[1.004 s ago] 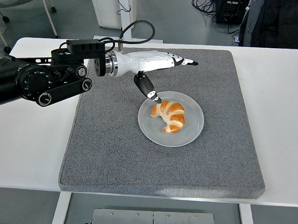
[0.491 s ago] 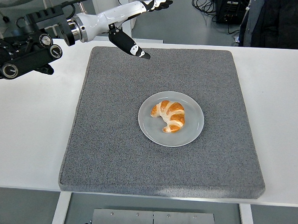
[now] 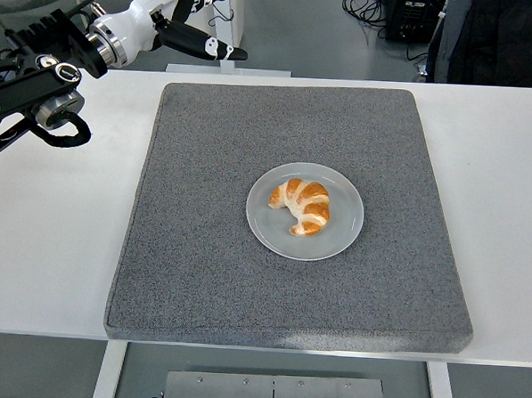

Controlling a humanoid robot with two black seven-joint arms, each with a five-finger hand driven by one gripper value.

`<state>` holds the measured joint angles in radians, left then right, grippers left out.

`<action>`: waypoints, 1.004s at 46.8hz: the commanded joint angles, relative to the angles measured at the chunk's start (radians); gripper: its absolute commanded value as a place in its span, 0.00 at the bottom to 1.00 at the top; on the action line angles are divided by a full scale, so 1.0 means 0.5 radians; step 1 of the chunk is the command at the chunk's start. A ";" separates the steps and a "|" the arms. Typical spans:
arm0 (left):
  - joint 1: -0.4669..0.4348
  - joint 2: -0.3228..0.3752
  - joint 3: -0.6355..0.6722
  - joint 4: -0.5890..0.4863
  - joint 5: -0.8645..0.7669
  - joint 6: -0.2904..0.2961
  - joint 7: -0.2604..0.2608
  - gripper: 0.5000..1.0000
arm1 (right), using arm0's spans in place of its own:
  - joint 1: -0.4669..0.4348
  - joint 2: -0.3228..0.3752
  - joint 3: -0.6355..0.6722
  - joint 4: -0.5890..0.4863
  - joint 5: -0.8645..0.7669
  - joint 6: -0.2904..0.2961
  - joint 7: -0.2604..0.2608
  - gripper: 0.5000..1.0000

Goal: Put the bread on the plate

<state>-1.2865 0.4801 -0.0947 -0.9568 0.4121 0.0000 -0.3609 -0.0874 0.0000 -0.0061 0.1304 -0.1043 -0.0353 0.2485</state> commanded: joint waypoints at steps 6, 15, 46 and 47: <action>0.146 -0.003 -0.224 0.076 -0.100 -0.021 0.038 0.98 | 0.000 0.000 0.000 0.000 0.000 0.000 0.000 1.00; 0.333 -0.070 -0.516 0.281 -0.256 -0.113 0.059 0.98 | 0.000 0.000 0.000 0.000 0.000 0.000 0.000 1.00; 0.453 -0.626 -0.817 1.109 -0.566 -0.494 0.059 0.98 | 0.006 0.000 0.000 0.000 0.000 0.000 0.000 1.00; 0.453 -0.647 -0.817 1.137 -0.576 -0.506 0.062 0.98 | 0.006 0.000 0.000 0.000 0.000 0.000 0.000 1.00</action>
<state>-1.0586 0.1847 -0.5019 -0.4279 0.1374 -0.2360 -0.3299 -0.0845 0.0000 -0.0061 0.1304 -0.1044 -0.0352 0.2484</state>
